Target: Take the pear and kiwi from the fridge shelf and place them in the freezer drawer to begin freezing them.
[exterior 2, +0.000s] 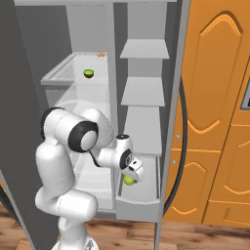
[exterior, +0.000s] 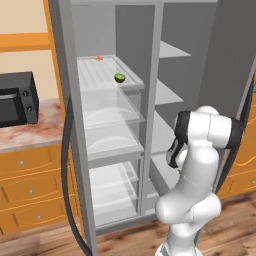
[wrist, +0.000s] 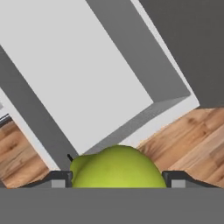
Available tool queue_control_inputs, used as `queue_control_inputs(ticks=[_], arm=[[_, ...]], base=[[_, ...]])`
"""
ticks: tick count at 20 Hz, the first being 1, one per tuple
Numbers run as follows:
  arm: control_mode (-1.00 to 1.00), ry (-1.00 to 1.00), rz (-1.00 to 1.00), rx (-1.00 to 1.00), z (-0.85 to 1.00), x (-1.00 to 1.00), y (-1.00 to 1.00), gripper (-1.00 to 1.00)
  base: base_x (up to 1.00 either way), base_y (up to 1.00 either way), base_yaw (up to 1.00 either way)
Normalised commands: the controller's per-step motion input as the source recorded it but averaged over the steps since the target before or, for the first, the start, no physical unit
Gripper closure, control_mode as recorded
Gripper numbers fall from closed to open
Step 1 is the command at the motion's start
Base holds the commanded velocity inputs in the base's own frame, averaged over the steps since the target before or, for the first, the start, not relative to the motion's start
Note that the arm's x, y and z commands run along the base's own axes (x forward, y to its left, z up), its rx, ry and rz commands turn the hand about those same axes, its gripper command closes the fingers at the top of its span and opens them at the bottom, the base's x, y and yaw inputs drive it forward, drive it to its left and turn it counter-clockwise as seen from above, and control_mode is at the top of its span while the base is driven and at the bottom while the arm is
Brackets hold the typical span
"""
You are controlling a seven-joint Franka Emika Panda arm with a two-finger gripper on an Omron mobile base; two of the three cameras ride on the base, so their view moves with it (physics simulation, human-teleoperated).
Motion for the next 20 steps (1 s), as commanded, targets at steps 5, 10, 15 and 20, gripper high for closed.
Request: queue_control_inputs(ticks=[5, 10, 15, 20], arm=[[-1.00, -0.03, -0.02, 0.00, -0.65, 0.27, -0.11, 1.00], [-1.00, -0.02, 0.00, 0.00, -0.53, 0.24, -0.24, 1.00], [-1.00, 0.00, 0.00, 0.00, -0.47, 0.29, -0.20, 1.00], [-1.00, 0.00, 0.00, 0.00, -0.41, 0.26, -0.21, -1.00]], base=[[0.00, 0.00, 0.00], [0.00, 0.00, 0.00], [0.00, 0.00, 0.00], [0.00, 0.00, 0.00]])
